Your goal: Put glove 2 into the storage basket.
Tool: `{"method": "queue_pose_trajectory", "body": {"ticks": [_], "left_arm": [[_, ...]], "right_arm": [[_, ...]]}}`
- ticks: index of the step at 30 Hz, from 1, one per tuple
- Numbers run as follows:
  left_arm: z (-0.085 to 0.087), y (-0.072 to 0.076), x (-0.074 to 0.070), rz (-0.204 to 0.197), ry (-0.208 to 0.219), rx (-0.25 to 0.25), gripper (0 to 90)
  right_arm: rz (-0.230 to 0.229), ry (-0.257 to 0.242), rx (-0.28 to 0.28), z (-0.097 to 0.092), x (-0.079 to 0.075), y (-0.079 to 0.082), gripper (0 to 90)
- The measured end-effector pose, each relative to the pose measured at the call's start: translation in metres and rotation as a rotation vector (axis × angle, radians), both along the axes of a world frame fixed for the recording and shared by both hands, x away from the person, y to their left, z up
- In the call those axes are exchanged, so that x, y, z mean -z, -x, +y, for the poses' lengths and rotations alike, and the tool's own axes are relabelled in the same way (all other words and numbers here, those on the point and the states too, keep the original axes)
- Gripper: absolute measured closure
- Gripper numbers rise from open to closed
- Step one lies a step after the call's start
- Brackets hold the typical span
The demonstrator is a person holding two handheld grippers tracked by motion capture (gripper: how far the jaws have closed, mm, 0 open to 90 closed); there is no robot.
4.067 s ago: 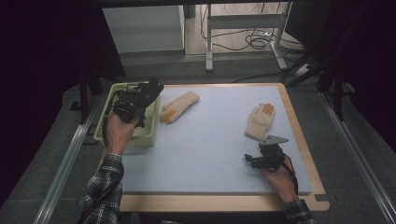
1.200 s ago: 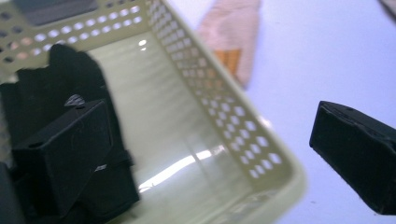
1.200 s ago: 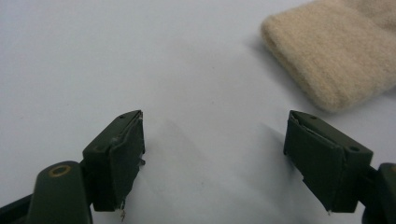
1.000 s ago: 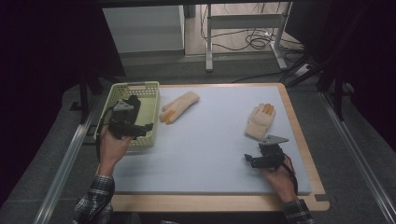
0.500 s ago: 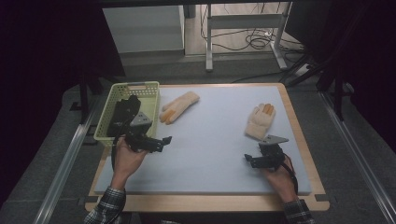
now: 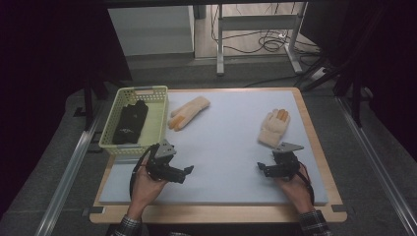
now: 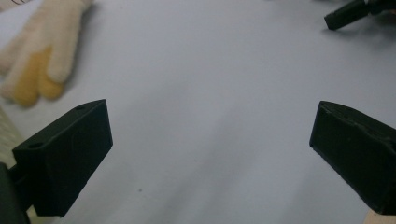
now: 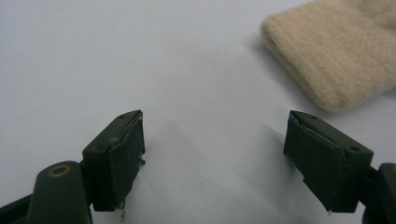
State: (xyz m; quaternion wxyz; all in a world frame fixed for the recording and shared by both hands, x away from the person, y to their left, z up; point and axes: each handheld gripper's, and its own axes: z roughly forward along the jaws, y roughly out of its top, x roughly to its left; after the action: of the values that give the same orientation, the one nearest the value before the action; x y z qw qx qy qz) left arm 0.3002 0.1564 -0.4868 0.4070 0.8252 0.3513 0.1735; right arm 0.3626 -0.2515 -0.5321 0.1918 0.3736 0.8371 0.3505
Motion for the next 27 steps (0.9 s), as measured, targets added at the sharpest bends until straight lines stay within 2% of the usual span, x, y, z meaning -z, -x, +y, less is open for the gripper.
{"method": "queue_pose_trajectory", "body": {"ticks": [6,9,12,15,17,20,24,27], "left_arm": [[0.003,0.004,0.030,0.050,0.022,-0.008,0.0],[0.006,0.003,0.041,0.064,-0.032,-0.026,0.0],[0.011,0.003,0.049,0.086,-0.014,-0.035,0.0],[0.016,0.004,0.057,0.094,-0.040,-0.052,0.0],[0.017,0.004,0.061,0.095,-0.047,-0.059,0.0],[0.017,0.000,0.064,0.125,-0.075,-0.079,0.6],[0.018,-0.001,0.065,0.140,-0.071,-0.076,0.2],[0.018,-0.001,0.065,0.141,-0.069,-0.077,0.2]], "right_arm": [[0.000,-0.001,0.000,0.000,0.000,0.000,19.9],[0.002,-0.001,0.000,0.000,0.000,0.000,19.9],[0.004,-0.002,0.000,0.000,0.000,0.000,19.9],[0.006,-0.005,0.001,0.000,0.000,0.000,19.9],[0.006,-0.004,0.000,0.000,0.000,0.000,20.0],[0.004,-0.003,-0.001,0.000,0.000,0.000,20.3],[-0.005,0.002,0.001,0.001,-0.001,0.001,21.4],[0.007,-0.010,-0.006,0.005,-0.002,0.001,22.9]]}}
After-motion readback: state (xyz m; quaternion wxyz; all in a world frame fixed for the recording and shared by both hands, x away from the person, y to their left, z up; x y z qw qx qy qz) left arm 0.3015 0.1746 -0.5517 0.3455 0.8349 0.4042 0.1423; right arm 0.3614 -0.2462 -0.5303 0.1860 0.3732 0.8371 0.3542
